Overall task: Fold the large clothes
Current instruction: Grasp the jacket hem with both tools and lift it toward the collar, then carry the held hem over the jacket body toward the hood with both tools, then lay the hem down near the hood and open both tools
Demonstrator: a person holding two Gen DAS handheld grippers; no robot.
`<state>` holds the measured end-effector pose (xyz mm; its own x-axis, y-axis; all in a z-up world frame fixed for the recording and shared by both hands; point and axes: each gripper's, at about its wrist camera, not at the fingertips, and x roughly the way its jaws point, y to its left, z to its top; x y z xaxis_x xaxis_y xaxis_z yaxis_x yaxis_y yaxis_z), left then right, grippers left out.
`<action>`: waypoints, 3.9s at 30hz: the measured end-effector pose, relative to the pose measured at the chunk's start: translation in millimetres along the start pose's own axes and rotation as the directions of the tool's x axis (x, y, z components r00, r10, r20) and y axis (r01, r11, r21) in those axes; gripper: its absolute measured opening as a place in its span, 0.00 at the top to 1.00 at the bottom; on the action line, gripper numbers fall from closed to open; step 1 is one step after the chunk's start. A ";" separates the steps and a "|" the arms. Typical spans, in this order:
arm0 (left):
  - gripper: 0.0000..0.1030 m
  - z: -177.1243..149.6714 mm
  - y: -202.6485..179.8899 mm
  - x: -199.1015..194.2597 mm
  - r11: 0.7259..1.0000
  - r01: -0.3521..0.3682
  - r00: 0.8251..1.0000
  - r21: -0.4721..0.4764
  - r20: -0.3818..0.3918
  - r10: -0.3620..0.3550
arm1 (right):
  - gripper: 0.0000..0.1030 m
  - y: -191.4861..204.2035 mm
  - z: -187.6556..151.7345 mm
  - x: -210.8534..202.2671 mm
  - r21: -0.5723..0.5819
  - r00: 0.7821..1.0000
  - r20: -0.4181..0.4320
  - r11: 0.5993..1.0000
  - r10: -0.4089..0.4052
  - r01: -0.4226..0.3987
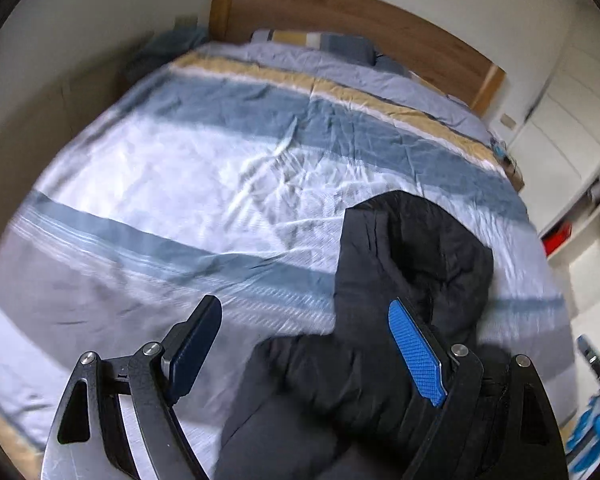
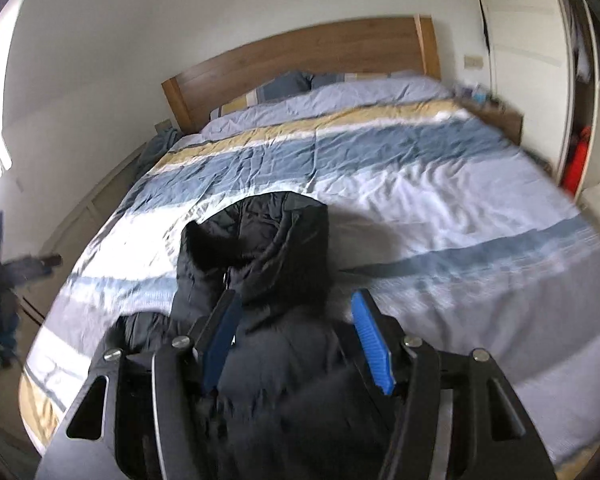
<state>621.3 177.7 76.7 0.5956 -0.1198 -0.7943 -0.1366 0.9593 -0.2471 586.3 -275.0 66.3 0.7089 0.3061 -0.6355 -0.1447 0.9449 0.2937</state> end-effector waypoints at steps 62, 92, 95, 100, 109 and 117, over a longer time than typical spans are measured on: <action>0.90 -234.5 -7.0 -76.3 0.929 0.358 0.931 0.092 0.045 -0.363 | 0.90 3.5 -159.3 -110.8 0.067 0.883 0.076 0.881 0.463 -0.468; 0.52 -262.9 8.5 -106.7 0.974 0.188 0.981 0.128 0.032 -0.193 | 0.56 -29.1 -211.2 -143.6 0.014 0.995 -0.015 0.995 0.101 -0.101; 0.45 -238.9 -2.6 -114.3 0.973 0.193 0.978 0.124 0.061 -0.202 | 0.53 -12.6 -181.7 -146.8 -0.026 0.993 0.018 0.993 0.114 -0.113; 0.41 -205.0 -31.1 -104.7 0.969 0.210 0.971 0.133 0.083 -0.222 | 0.45 30.5 -140.2 -123.2 -0.110 0.988 0.039 0.983 0.152 -0.147; 0.41 -222.4 -79.0 -45.2 0.949 0.209 0.977 0.235 0.000 -0.215 | 0.43 81.7 -152.9 -53.9 -0.266 0.981 -0.073 0.945 0.177 -0.191; 0.41 -290.2 -62.2 -17.0 0.931 0.184 0.983 0.315 -0.045 -0.179 | 0.43 51.9 -236.4 -24.0 -0.283 0.974 -0.172 0.940 0.147 -0.192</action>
<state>390.0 45.9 -55.5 0.5743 -0.3005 -0.7615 0.2311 0.9519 -0.2013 398.6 -205.8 -72.0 0.5501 0.4573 -0.6988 -0.4679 0.8619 0.1957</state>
